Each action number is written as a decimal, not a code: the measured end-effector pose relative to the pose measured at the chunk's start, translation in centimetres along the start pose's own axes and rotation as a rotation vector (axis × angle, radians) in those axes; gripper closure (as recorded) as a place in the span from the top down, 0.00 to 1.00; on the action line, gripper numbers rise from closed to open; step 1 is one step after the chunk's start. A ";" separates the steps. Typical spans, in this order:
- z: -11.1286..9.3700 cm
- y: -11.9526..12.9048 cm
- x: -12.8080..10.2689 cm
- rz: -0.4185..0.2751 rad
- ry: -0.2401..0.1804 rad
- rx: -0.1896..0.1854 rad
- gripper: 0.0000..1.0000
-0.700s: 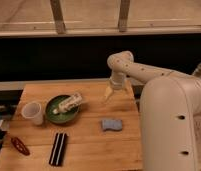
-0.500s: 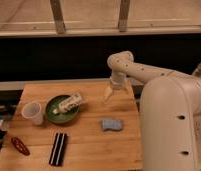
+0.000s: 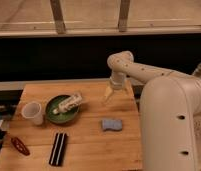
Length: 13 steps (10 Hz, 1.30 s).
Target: Drag the pepper across the table
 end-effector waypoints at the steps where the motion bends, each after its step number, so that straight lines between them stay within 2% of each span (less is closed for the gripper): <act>1: 0.0 0.0 0.0 0.000 0.000 0.000 0.80; 11: 0.0 0.0 0.0 0.000 0.000 0.000 0.80; 13: -0.2 0.1 -0.1 -0.010 -0.019 -0.014 0.80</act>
